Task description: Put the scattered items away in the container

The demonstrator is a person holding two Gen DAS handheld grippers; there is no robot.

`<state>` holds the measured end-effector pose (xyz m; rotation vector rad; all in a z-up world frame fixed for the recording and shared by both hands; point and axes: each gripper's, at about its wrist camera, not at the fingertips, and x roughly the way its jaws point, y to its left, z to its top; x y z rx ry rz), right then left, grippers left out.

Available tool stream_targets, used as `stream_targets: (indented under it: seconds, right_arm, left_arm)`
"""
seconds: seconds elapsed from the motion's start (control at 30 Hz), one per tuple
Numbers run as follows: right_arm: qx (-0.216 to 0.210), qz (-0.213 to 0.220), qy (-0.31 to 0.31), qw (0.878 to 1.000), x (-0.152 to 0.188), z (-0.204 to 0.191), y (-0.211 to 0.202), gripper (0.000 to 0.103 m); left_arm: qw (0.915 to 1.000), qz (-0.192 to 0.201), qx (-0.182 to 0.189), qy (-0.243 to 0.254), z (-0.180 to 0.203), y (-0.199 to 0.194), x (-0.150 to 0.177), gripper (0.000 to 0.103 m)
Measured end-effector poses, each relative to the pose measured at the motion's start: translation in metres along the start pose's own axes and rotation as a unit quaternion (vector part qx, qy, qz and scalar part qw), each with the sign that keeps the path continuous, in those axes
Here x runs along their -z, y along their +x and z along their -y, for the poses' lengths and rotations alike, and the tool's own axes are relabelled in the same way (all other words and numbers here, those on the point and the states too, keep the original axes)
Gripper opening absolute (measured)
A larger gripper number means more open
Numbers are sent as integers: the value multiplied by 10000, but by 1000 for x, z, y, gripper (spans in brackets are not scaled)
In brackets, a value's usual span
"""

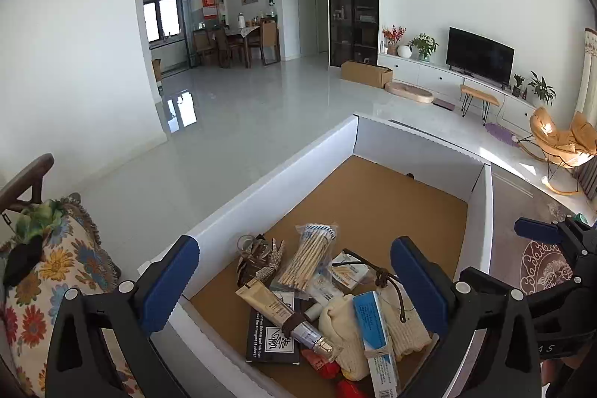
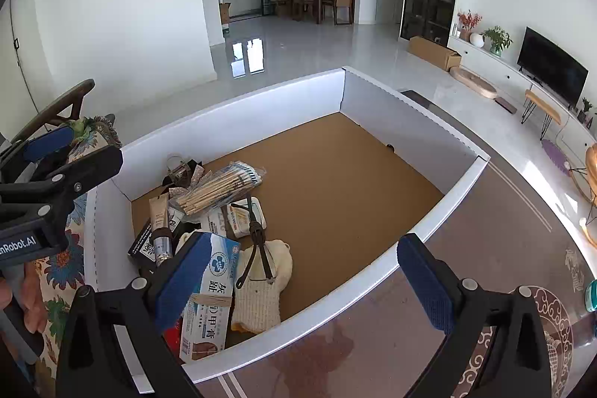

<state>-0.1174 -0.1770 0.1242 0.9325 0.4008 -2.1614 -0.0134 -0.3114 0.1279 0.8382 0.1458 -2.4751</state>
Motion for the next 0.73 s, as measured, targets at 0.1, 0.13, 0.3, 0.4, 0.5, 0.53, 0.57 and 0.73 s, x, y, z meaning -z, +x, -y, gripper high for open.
stream_targets:
  seconds: [0.1,0.13,0.3,0.4,0.5,0.53,0.57,0.73]
  right_arm:
    - [-46,-8,-25,10000,4,-2,-3,100]
    - [-51,-9,-29,10000,4,-2,-3,100]
    - [-100,-23,56,9999,8,-2,-1,100]
    - [-120,-55,101,9999,10,-2,2,100]
    - [-117,-97,118,9998,13,-1,5,100]
    - [-113,-108,125,9998,13,-1,6,100]
    - [-108,-116,136,9998,14,-1,7,100]
    - [-151,-106,279,9994,15,-1,9,100]
  left_arm:
    - [9996,186,-165,129,4,-13,-2,103]
    - [9994,223,-194,153,5,-16,-2,103]
    - [9990,316,-241,203,6,-27,-3,103]
    - [9988,290,-335,206,6,-28,-4,103]
    - [9994,30,-342,7,3,-21,-4,103]
    - [9993,-118,-338,-111,1,-16,-2,103]
    - [9989,-227,-338,-213,-1,-13,-1,103]
    - [9971,-338,-193,-662,-10,-7,10,103]
